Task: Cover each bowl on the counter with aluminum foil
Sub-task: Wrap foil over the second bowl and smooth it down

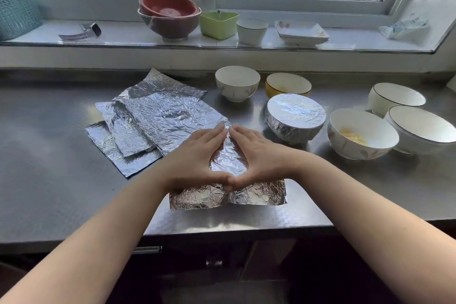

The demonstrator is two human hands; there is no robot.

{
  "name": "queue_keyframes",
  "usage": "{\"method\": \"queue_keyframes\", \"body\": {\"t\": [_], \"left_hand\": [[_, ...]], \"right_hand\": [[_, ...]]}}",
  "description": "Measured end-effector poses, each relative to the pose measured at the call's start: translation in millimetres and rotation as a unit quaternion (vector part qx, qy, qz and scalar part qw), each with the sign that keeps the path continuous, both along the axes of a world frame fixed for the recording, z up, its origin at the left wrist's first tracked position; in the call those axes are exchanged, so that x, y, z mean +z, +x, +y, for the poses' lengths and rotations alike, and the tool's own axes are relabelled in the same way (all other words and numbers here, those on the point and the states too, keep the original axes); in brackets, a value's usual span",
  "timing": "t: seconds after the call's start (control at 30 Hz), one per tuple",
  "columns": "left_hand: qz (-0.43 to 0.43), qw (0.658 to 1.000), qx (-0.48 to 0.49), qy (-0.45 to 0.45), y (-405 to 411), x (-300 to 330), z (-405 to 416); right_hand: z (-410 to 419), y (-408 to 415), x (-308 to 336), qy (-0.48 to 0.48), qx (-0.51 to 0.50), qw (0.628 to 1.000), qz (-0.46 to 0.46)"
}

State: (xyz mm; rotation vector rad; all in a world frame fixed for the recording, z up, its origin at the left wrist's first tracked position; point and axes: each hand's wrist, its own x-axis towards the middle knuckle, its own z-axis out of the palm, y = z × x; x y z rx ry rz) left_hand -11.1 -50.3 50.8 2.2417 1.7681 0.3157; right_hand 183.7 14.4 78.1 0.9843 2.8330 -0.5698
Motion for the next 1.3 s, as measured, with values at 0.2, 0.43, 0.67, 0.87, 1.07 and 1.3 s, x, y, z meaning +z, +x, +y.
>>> {"method": "queue_keyframes", "body": {"t": [0.2,0.43,0.67,0.87,1.07,1.3], "left_hand": [[0.01,0.999,-0.015,-0.034,-3,5,-1],[-0.055,0.998,-0.026,-0.005,-8,-2,-1],[-0.248,0.966,-0.008,0.074,-4,-21,-11],[-0.328,0.936,0.011,0.125,0,-36,-14],[-0.378,0.916,0.051,0.128,8,-42,-18],[-0.358,0.926,0.046,0.107,6,-40,-19]], "right_hand": [[11,-5,0,0.014,0.016,0.999,-0.046],[13,0,-7,-0.003,0.016,1.0,-0.008],[11,13,-33,-0.041,0.003,0.982,0.183],[4,16,-56,-0.078,-0.039,0.939,0.332],[-1,15,-67,-0.115,-0.087,0.918,0.369],[-3,17,-65,-0.155,-0.084,0.909,0.378]]}}
